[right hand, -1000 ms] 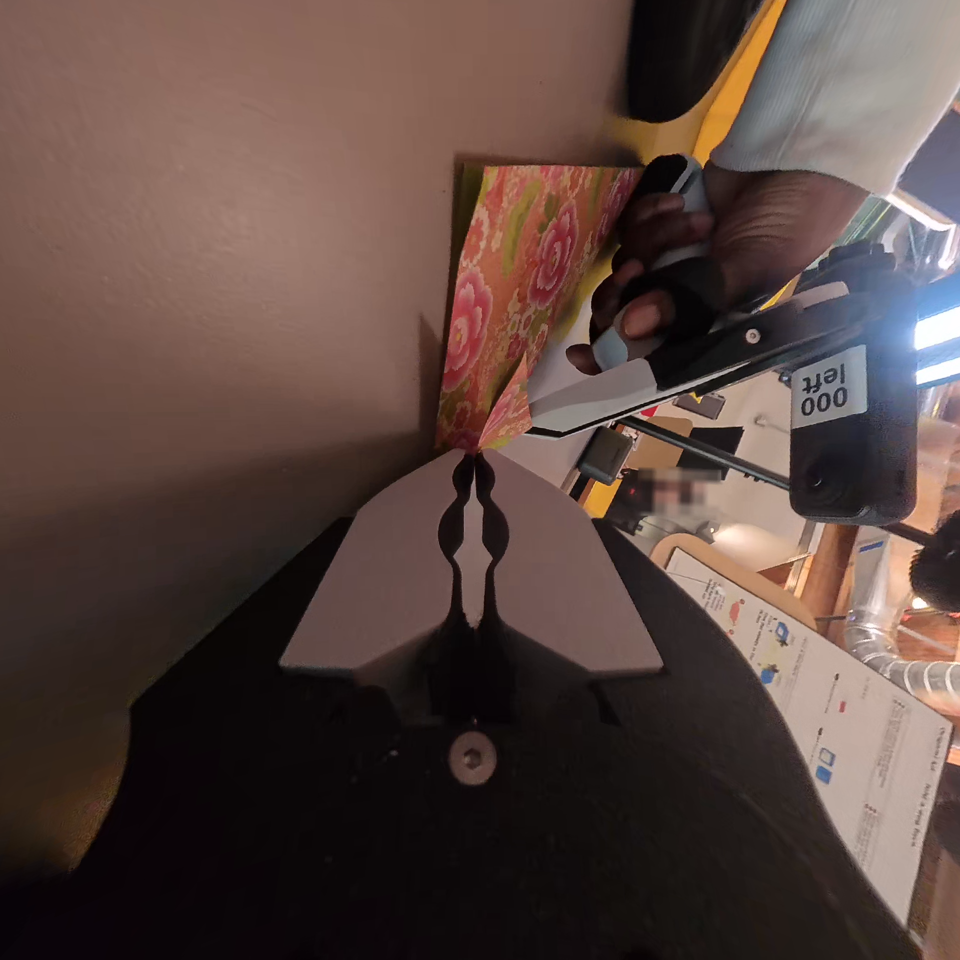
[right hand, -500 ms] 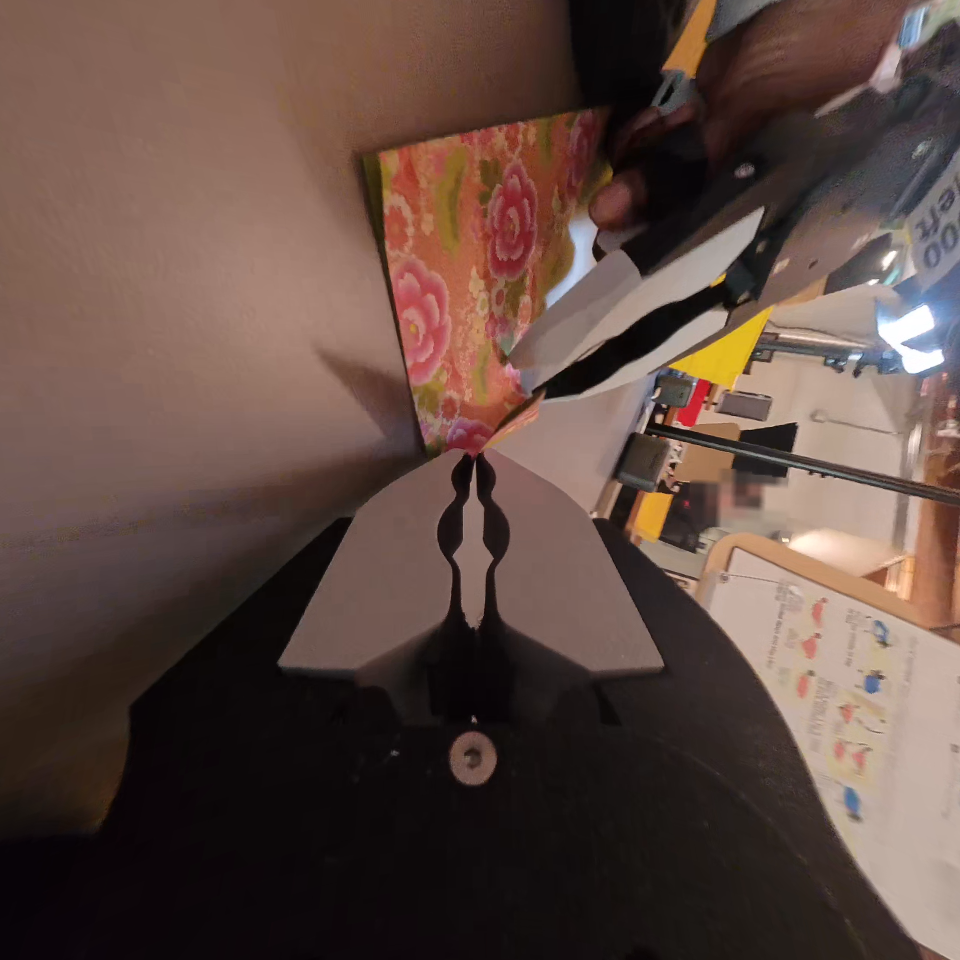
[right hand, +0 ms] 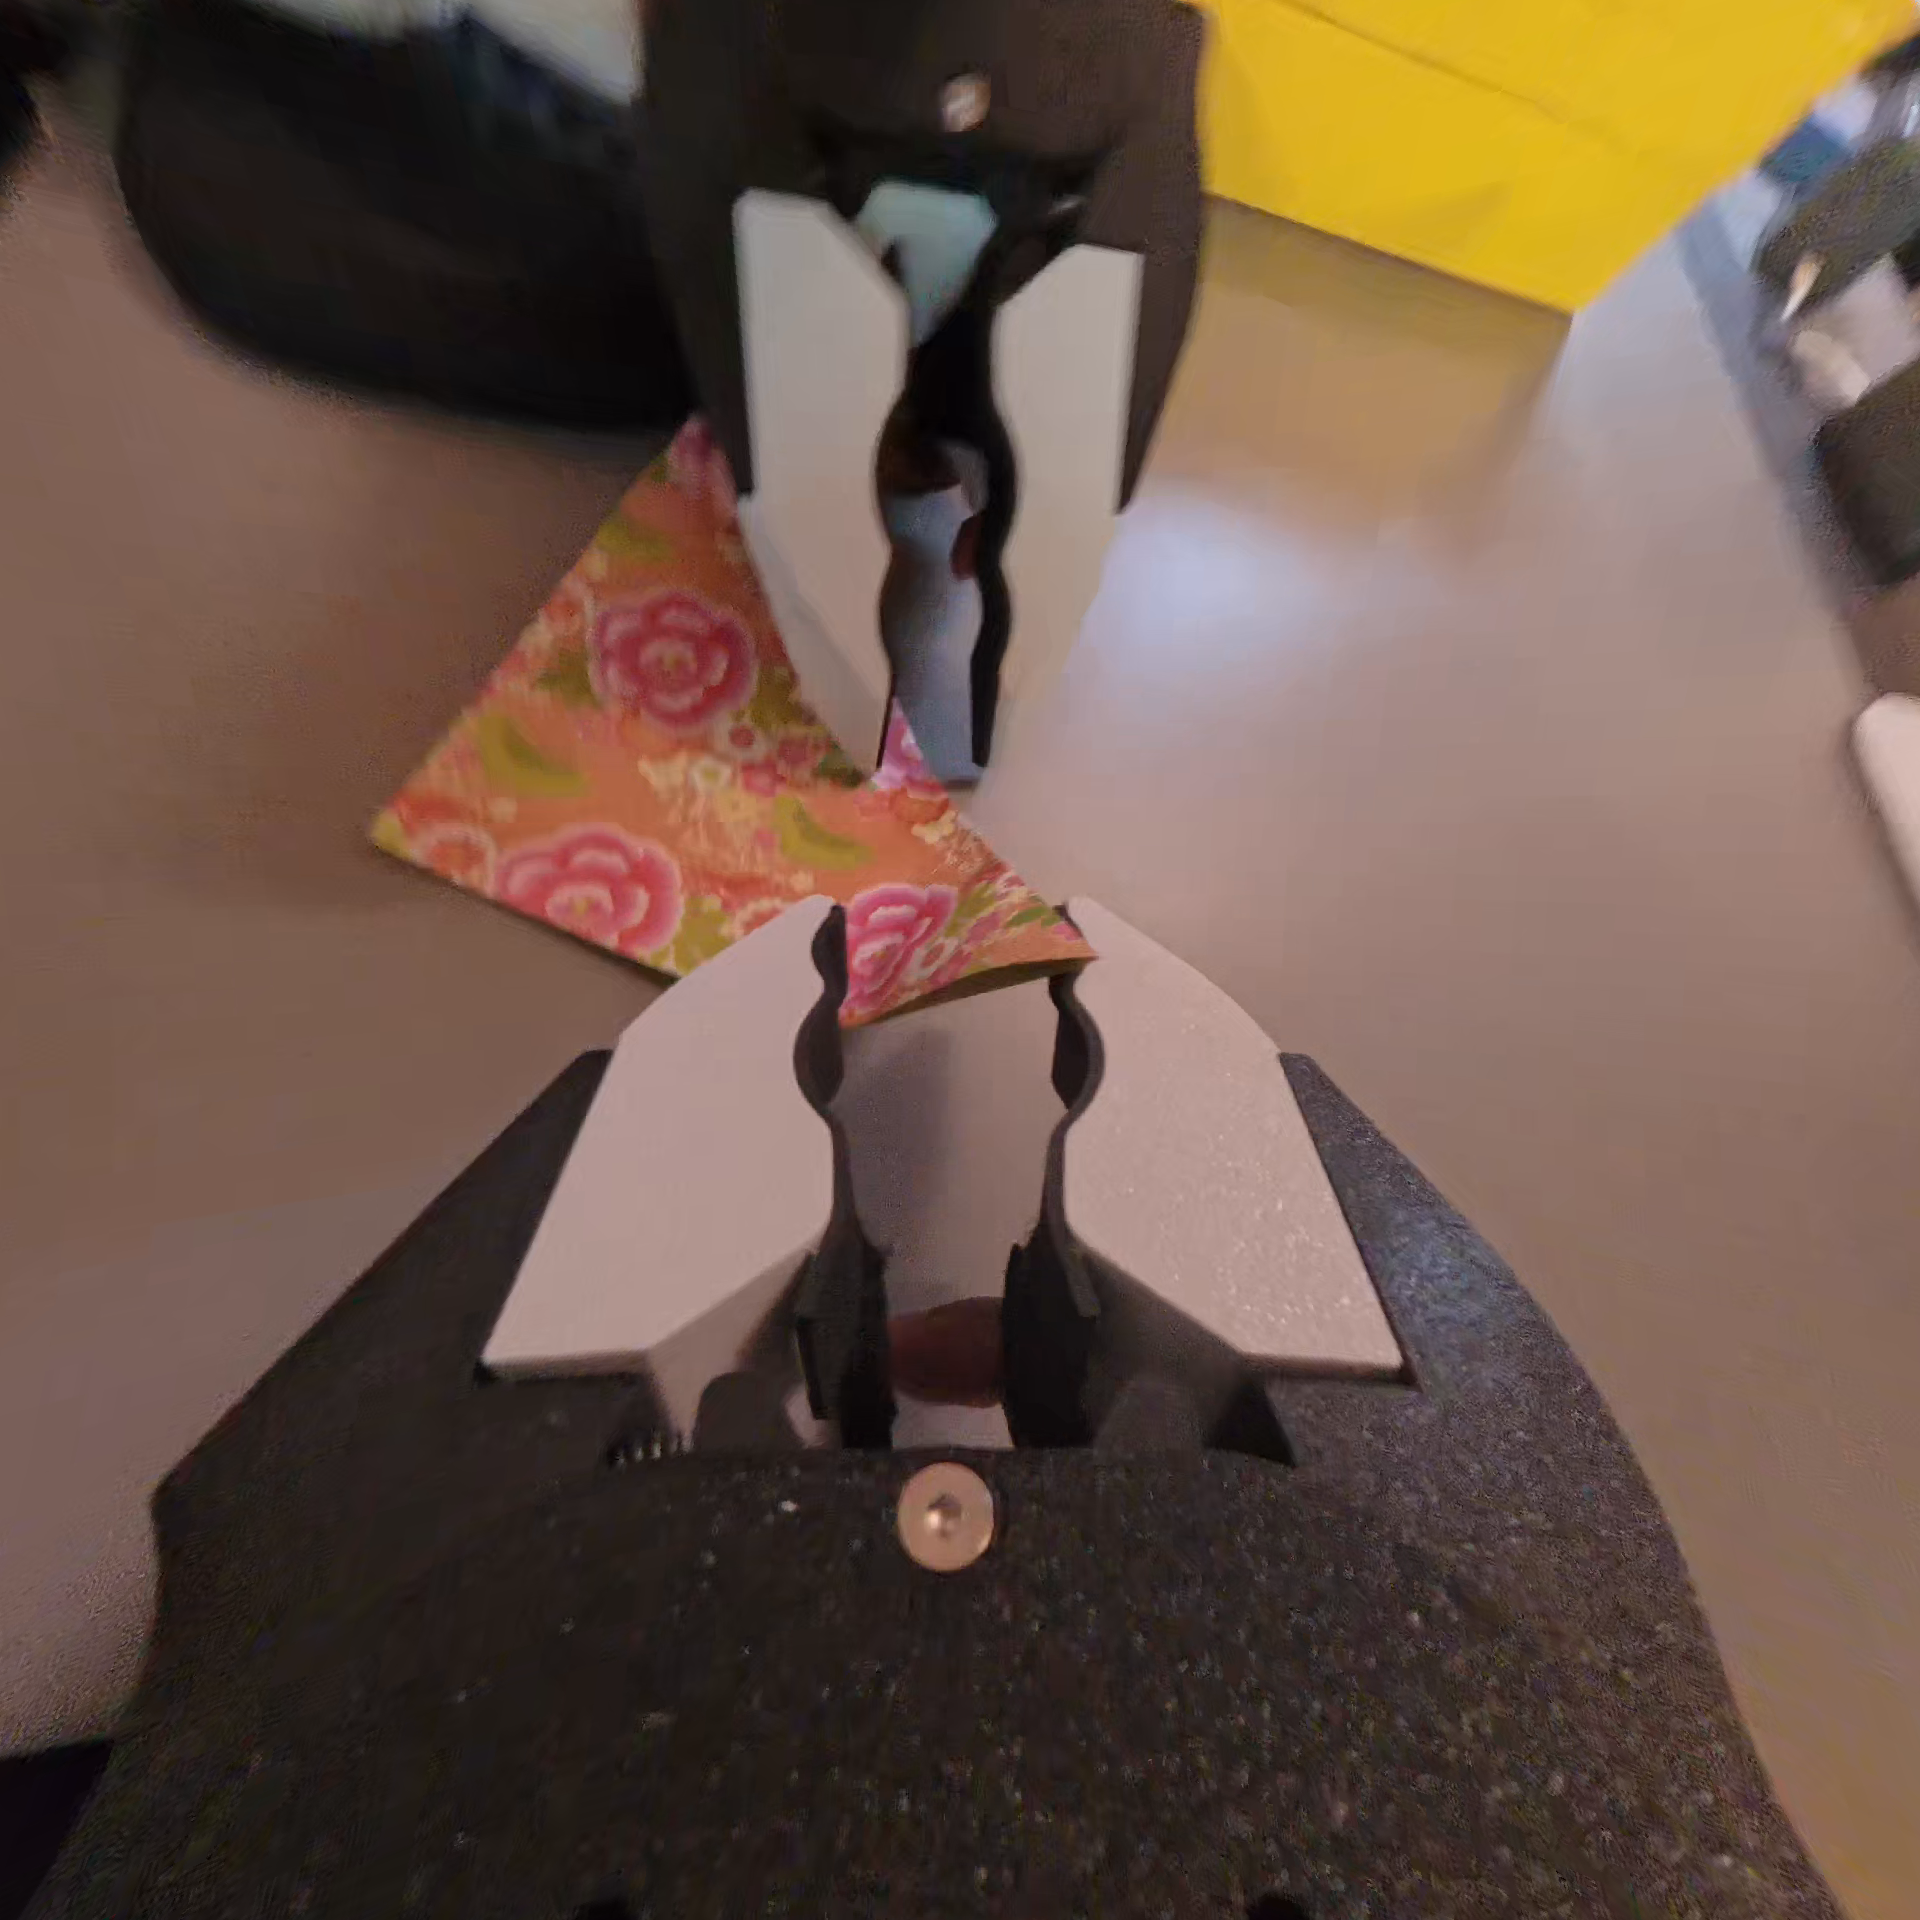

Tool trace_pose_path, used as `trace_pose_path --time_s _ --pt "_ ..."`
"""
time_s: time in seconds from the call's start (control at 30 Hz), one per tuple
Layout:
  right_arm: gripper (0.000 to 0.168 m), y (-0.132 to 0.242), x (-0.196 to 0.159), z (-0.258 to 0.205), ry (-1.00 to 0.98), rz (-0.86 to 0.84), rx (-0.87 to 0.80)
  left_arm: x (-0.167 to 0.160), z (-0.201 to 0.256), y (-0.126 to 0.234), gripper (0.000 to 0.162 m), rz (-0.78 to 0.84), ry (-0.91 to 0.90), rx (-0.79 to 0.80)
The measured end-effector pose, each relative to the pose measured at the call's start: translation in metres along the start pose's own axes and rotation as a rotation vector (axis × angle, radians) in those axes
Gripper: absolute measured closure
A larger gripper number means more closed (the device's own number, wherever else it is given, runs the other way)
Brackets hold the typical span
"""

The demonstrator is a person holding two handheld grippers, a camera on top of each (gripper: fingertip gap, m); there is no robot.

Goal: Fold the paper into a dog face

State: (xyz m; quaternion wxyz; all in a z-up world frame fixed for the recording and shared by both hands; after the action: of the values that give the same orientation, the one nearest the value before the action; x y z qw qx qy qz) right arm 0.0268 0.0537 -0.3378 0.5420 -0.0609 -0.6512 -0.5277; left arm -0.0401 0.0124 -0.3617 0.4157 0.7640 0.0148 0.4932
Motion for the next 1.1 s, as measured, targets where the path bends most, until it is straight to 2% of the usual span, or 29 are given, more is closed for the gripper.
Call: trace_pose_path --time_s 0.1,0.13,0.2,0.33,0.4,0.47,0.6,0.67,0.73,0.8,0.87,1.1 --pt "0.162 0.005 0.005 0.009 -0.142 0.088 0.022 0.0 0.001 0.0 0.141 0.002 -0.007 -0.001" --pt "0.164 0.006 0.003 0.009 -0.129 0.07 0.019 0.0 0.0 0.0 0.141 0.002 -0.005 -0.002" --pt "0.163 0.004 -0.004 0.007 -0.08 0.011 0.006 0.0 0.0 0.0 0.141 0.001 -0.002 -0.005" --pt "0.14 -0.003 -0.016 -0.001 -0.172 -0.041 0.028 0.0 0.0 0.0 0.141 0.002 -0.007 -0.007" --pt "0.143 -0.004 -0.02 -0.001 -0.239 -0.044 0.023 0.0 0.0 0.0 0.141 0.002 -0.006 -0.008" --pt "0.158 -0.004 -0.017 0.0 -0.26 -0.008 0.005 0.0 0.001 0.0 0.141 0.002 -0.008 -0.007" --pt "0.155 -0.003 -0.019 0.0 -0.22 -0.042 -0.03 0.0 0.001 0.0 0.141 0.002 -0.005 -0.009" --pt "0.159 0.0 -0.014 -0.003 -0.136 -0.037 -0.057 0.0 0.0 0.0 0.141 0.0 -0.001 -0.011" --pt "0.164 0.006 -0.007 -0.004 0.101 -0.066 -0.162 0.0 0.0 0.0 0.14 -0.003 0.007 -0.016" --pt "0.164 0.005 -0.002 -0.01 0.378 -0.167 -0.261 0.0 -0.001 0.0 0.139 -0.008 0.022 -0.02" --pt "0.165 -0.003 -0.004 -0.021 0.544 -0.276 -0.285 0.001 -0.003 -0.001 0.138 -0.013 0.042 -0.009" --pt "0.165 -0.004 -0.009 -0.028 0.62 -0.303 -0.298 0.015 -0.007 -0.006 0.137 0.014 0.125 0.03"
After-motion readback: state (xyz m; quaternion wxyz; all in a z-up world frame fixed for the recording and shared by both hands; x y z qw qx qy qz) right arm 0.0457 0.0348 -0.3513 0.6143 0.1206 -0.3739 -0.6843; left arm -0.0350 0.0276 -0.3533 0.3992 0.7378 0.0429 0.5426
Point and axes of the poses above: each gripper's, where its closed fingertips meet, y back along the fingers, x out of its top, z = x × y across the jaws, the point moved 3 cm from there along y, back along the fingers, and after that the axes turned 11 degrees about x, right-handed, at the moved point
